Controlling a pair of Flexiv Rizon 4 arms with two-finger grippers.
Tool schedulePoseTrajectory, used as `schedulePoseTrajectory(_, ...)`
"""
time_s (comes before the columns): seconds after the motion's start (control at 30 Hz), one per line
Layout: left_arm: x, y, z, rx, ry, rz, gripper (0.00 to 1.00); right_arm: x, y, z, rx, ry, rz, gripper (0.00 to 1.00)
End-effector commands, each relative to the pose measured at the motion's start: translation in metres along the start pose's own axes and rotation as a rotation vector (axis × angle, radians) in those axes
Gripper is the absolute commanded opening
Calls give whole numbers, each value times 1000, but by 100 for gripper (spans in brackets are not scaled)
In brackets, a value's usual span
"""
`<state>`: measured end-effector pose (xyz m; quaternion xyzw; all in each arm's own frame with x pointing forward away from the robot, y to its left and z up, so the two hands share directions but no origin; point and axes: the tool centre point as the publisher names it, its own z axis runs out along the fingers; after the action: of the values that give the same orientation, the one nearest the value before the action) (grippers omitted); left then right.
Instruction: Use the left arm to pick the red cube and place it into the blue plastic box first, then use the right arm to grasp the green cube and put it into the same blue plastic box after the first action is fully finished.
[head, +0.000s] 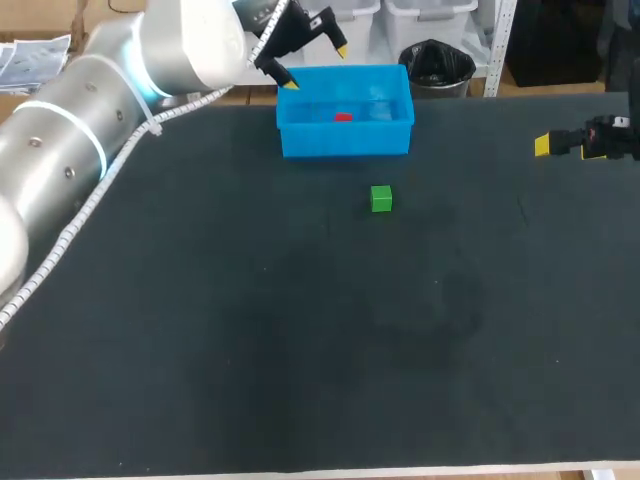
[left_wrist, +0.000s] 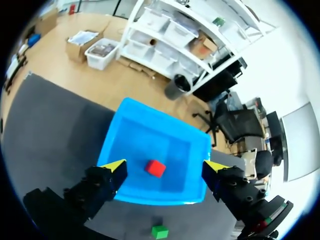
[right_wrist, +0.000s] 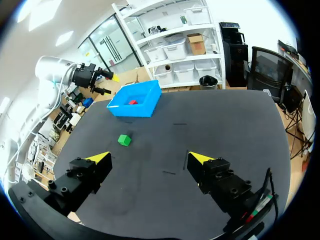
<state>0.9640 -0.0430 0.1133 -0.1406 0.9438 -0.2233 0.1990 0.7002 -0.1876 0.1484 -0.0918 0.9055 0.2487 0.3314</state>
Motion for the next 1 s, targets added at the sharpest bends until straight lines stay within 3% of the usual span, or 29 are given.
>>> schedulePoseTrajectory(0.03,2,1,-9,4,37,21,100,0,2,0,7,2,2,100)
schedulePoseTrajectory(0.47,38,23,-65,85,-15,129,100,0,2,0,7,2,2,100)
schedulePoseTrajectory(0.77,62,45,-98,156,-16,281,100,0,2,0,7,2,2,100)
schedulePoseTrajectory(1.0,83,64,-115,152,-14,415,100,0,2,0,7,2,2,100)
